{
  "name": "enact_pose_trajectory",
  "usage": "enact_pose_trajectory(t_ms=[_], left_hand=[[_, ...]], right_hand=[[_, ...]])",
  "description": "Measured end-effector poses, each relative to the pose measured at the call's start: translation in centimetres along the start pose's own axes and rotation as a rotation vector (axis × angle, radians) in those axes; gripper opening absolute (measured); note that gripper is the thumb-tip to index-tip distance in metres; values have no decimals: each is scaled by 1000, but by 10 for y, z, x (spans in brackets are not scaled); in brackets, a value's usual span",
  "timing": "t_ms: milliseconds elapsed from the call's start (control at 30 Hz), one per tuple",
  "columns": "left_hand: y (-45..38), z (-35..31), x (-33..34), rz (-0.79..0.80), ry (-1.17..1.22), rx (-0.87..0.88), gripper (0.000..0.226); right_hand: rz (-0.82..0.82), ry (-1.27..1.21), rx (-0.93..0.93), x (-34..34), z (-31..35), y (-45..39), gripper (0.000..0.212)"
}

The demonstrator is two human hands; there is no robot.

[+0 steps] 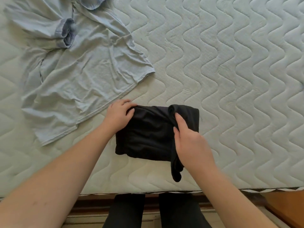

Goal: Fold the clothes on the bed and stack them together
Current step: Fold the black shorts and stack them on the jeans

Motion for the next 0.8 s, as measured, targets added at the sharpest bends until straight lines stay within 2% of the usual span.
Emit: enact_pose_trajectory(t_ms=[33, 133, 167, 333, 433, 567, 633, 700, 733, 800], left_hand=[[1, 11, -5, -43, 110, -79, 32], [12, 50, -6, -135, 741, -480, 25], [17, 57, -1, -130, 878, -582, 23], [41, 81, 5, -64, 891, -670, 22], [56, 90, 13, -28, 996, -738, 24], [65, 91, 22, 46, 1034, -771, 35], [65, 87, 23, 47, 1028, -749, 42], [62, 76, 25, 84, 1067, -726, 48], [61, 69, 26, 127, 1072, -709, 54], [59, 59, 31, 211, 1025, -694, 86]], right_hand=[[0, 31, -11, 6, 12, -2, 48], [0, 135, -39, 27, 44, -7, 56], [12, 159, -38, 36, 51, -9, 59], [91, 264, -47, 80, 84, -26, 69], [152, 267, -49, 102, 103, -34, 75], [203, 250, -89, 125, 114, -38, 71], [283, 56, -126, 134, 112, -36, 62], [362, -243, -152, 133, 106, -30, 54], [323, -374, -168, 125, 99, -29, 49], [55, -504, -134, 94, 64, -38, 39]])
Point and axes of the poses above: each hand's wrist, its own y-axis away from the middle knuckle, its own x-axis out of the palm, z = x × y, the point moved 9 cm from there along -y, towards the middle knuckle, and after that the axes turned 3 degrees about -z, right-handed, at the moved point
